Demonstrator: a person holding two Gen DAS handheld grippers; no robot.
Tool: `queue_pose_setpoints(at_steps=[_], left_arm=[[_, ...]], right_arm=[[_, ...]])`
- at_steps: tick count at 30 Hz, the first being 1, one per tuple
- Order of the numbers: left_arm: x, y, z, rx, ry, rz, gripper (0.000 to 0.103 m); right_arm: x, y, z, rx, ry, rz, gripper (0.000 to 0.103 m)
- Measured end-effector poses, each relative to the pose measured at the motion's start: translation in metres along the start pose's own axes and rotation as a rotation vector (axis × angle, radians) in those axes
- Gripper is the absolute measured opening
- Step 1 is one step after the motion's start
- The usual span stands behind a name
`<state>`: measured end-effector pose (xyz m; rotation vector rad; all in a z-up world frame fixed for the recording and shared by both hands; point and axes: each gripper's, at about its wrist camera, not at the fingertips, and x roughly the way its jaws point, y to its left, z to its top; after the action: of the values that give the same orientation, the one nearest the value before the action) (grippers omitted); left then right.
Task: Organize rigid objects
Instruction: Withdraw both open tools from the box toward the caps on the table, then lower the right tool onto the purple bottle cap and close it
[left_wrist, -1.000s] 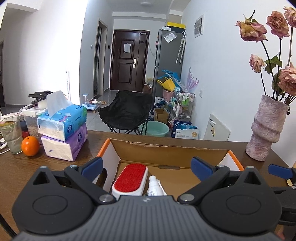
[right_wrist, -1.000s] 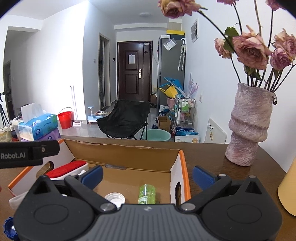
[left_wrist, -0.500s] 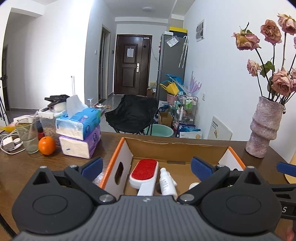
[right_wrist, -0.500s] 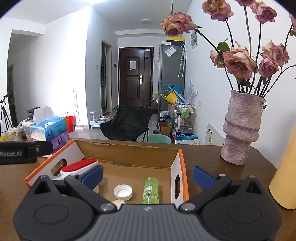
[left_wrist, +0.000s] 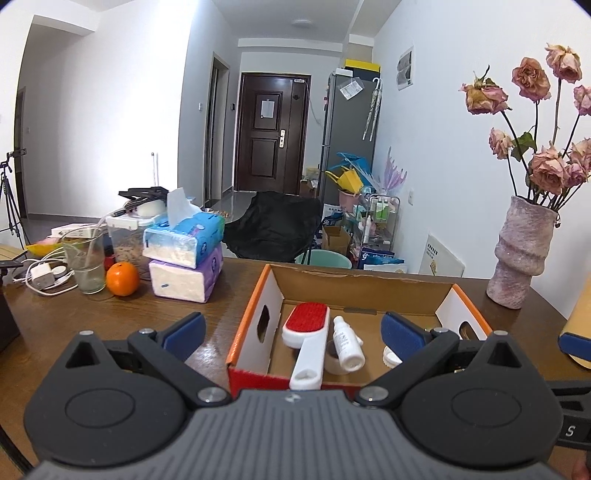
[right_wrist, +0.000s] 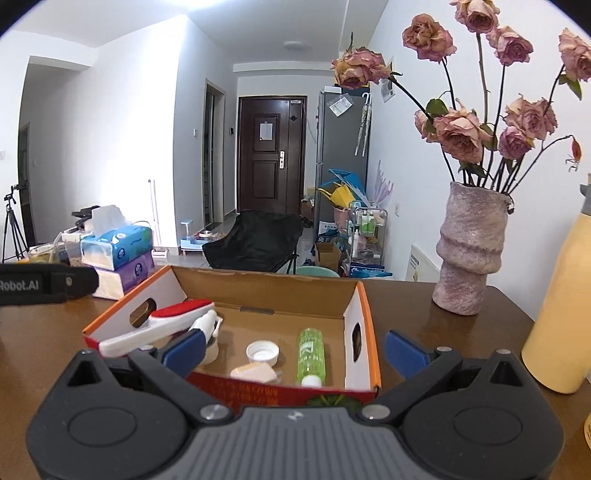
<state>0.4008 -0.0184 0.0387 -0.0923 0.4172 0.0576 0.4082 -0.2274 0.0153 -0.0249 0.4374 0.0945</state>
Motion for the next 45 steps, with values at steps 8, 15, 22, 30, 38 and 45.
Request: queue_pose_setpoints(at_steps=[8,15,22,30,38,45], left_arm=[[-0.026,0.014,-0.014,0.000,0.012,0.009,0.103],[-0.045,0.022,-0.029,0.005,0.028,0.014,0.103],[-0.058,0.023,-0.051,0.030,0.062,0.011,0.103],[-0.072,0.027,-0.073,0.050,0.092,0.006,0.103],[-0.086,0.029,-0.085,0.070,0.103,-0.001,0.103],[-0.091,0.036,-0.098,0.080,0.124,0.002,0.103]], right_arm=[[-0.023,0.005,-0.017,0.006,0.032,-0.018,0.103],[-0.044,0.011,-0.033,-0.014,0.049,-0.032,0.103],[-0.059,0.015,-0.050,-0.023,0.081,-0.025,0.103],[-0.076,0.023,-0.071,-0.049,0.110,-0.017,0.103],[-0.088,0.031,-0.087,-0.069,0.143,-0.003,0.103],[-0.094,0.036,-0.095,-0.081,0.160,0.000,0.103]])
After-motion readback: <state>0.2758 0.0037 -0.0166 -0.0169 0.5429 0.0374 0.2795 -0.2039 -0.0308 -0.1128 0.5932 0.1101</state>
